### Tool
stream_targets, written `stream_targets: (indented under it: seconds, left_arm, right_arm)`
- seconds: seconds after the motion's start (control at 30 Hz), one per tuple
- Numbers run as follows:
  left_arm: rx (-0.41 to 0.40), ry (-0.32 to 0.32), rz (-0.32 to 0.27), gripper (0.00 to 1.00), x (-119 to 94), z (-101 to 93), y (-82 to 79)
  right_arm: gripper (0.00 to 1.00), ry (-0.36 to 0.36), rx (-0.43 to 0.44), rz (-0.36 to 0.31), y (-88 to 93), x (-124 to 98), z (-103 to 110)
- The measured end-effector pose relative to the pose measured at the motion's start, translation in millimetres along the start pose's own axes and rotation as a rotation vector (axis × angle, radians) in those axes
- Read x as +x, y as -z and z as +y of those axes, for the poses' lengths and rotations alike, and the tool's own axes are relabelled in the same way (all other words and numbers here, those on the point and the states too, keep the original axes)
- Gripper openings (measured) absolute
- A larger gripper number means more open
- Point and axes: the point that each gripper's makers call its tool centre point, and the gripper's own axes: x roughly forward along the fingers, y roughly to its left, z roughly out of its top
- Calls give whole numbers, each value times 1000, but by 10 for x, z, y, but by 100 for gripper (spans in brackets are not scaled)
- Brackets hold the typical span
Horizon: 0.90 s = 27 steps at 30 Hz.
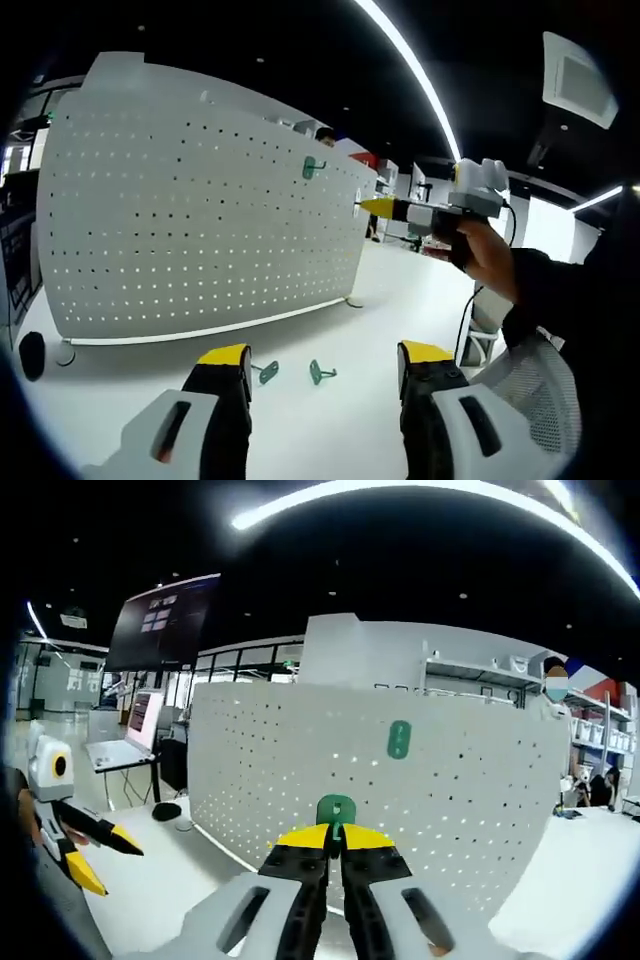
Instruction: Insert the hook assembly into the mounting plate slot until the hook locks in place.
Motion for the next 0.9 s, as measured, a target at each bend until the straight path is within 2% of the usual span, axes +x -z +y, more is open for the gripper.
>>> stream_targets:
  seconds: [0.17, 0.4, 0.7, 0.9]
  left_arm:
    - [-8, -5, -6, 61, -14, 21, -16]
    - [-10, -12, -7, 61, -23, 45, -17]
    - [-11, -13, 4, 62, -14, 50, 7]
    - [-12, -10, 8, 62, -8, 46, 15]
  right_arm:
    - [1, 65, -34, -45, -296, 104, -296]
    - [1, 112, -43, -88, -538, 252, -499]
    - [1, 150, -38, -81, -501, 373, -723]
    - [1, 165, -36, -91, -558, 446, -808]
